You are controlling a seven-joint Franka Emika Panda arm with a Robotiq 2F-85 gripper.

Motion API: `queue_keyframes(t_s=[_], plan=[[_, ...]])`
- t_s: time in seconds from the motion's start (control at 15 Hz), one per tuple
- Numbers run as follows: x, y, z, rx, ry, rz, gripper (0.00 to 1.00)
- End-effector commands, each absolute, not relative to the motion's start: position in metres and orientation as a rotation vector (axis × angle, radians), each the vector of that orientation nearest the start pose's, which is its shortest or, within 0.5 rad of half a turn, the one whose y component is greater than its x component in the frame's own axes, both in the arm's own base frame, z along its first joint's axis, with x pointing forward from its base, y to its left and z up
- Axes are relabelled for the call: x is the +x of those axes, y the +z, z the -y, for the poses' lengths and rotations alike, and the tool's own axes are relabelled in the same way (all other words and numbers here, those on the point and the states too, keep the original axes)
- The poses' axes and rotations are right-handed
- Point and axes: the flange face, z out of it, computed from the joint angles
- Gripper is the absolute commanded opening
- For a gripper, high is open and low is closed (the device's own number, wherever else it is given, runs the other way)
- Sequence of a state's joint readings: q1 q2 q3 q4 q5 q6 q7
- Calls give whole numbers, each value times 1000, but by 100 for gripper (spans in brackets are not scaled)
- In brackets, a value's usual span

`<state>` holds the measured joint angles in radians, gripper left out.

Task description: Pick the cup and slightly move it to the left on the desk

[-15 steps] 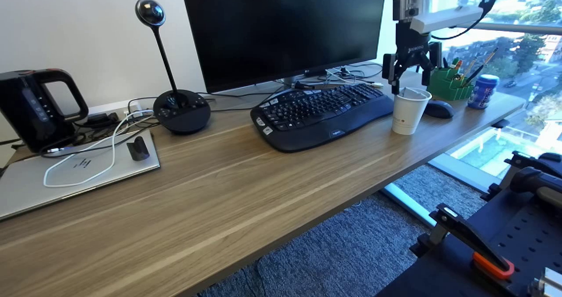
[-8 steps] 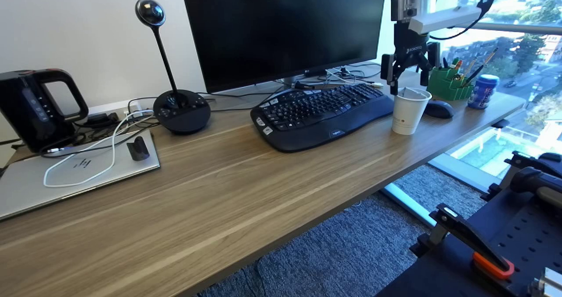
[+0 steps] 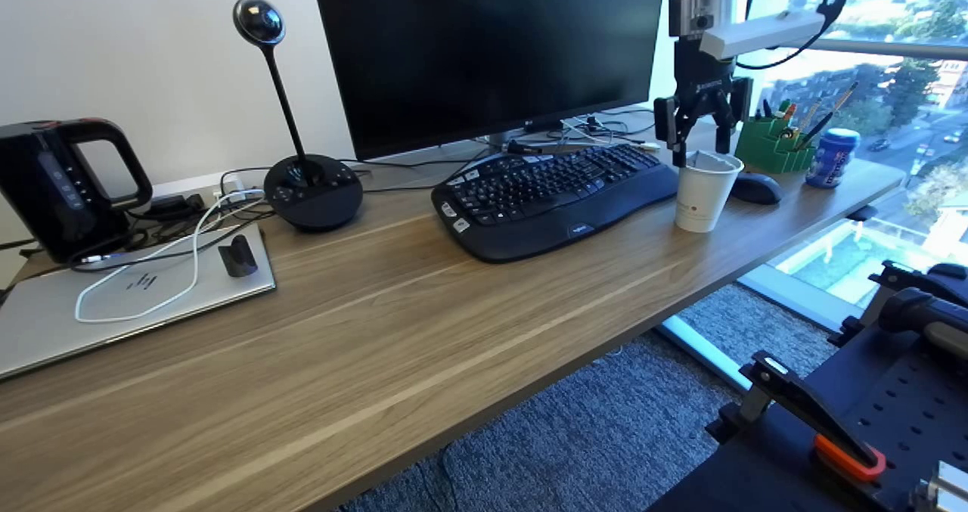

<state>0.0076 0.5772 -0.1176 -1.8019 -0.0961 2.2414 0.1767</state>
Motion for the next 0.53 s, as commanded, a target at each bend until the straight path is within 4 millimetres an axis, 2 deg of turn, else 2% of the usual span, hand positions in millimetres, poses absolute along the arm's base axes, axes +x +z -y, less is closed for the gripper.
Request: queue_keyframes(t_s=[0.0,0.07,0.13,0.27,0.33,0.47], plan=[[637,219,67,-3282,193,-331,72],[637,219,67,-3281,194,-331,66],[637,219,67,-3281,194,-330,68],[637,219,67,-3281,194,-330,64],[637,219,67,-3280,195,-330,40],[637,219,67,-3279,197,-329,38]])
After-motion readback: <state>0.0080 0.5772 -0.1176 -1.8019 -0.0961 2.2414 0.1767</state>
